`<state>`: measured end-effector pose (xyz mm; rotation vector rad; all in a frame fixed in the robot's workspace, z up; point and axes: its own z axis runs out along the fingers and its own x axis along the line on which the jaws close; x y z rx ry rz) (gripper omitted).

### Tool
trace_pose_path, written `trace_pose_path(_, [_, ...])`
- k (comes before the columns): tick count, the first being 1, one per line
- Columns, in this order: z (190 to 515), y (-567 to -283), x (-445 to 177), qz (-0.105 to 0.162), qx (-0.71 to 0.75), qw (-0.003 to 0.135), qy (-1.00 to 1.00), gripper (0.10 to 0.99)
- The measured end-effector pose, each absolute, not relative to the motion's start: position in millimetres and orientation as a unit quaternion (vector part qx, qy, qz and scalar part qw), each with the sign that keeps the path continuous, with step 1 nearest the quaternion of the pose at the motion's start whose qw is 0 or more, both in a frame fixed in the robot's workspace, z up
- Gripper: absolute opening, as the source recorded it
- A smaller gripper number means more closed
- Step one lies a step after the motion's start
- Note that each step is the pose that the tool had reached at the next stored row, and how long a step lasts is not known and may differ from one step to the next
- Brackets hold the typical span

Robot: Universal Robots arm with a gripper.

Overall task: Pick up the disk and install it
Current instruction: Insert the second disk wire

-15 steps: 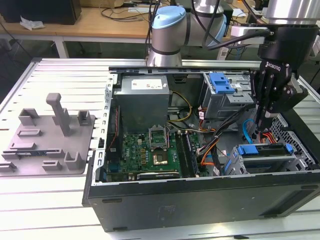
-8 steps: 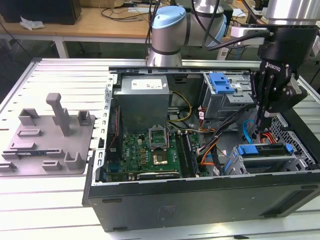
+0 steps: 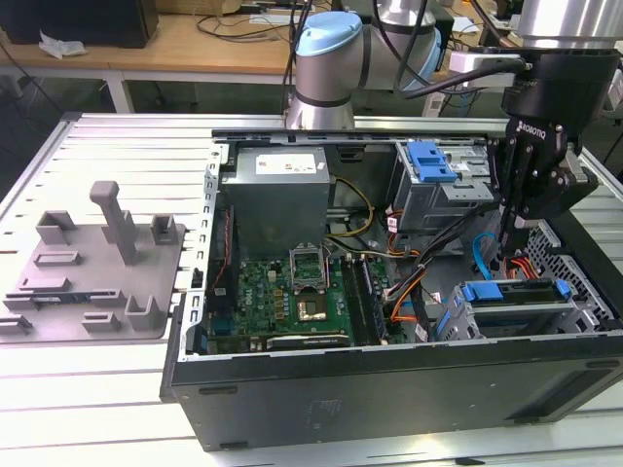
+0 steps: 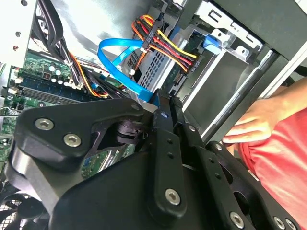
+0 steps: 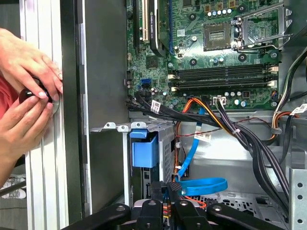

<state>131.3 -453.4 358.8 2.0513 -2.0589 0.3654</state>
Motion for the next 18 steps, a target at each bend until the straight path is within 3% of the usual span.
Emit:
trace_pose_path(9, [359, -472, 134, 0.099, 0.699, 0.082, -0.704, 0.161])
trace_pose_path(18, [359, -482, 137, 0.091, 0.695, 0.075, -0.710, 0.161])
